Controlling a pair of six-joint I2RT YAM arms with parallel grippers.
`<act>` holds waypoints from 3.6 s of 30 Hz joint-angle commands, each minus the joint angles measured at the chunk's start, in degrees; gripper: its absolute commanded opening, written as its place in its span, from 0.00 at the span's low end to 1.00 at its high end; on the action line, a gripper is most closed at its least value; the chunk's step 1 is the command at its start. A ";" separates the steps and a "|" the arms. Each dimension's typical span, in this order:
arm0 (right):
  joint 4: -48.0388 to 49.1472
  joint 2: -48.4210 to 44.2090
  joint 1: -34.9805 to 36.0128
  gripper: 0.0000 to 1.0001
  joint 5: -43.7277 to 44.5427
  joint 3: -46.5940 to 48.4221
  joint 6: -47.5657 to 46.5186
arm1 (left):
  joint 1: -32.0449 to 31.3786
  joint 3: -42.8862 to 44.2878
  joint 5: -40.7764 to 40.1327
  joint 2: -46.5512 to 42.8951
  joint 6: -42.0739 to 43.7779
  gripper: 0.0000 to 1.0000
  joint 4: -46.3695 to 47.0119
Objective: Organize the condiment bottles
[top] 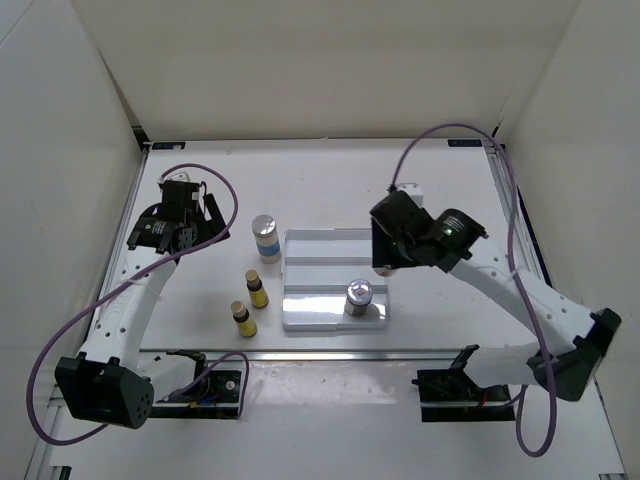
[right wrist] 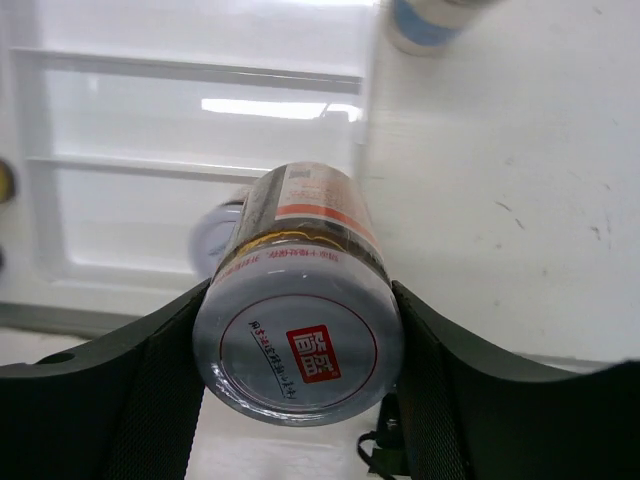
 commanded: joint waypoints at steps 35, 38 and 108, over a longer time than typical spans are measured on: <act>17.22 38.63 15.97 0.11 -11.42 9.78 0.34 | 0.22 2.22 -0.02 -1.64 0.29 1.00 0.55; 16.69 37.22 15.97 0.14 -11.42 9.25 0.87 | 0.22 2.22 -0.02 -1.64 0.29 1.00 0.55; -19.07 -15.86 20.98 1.00 20.39 3.89 12.20 | -14.18 -1.12 17.39 1.17 -3.13 0.68 -9.12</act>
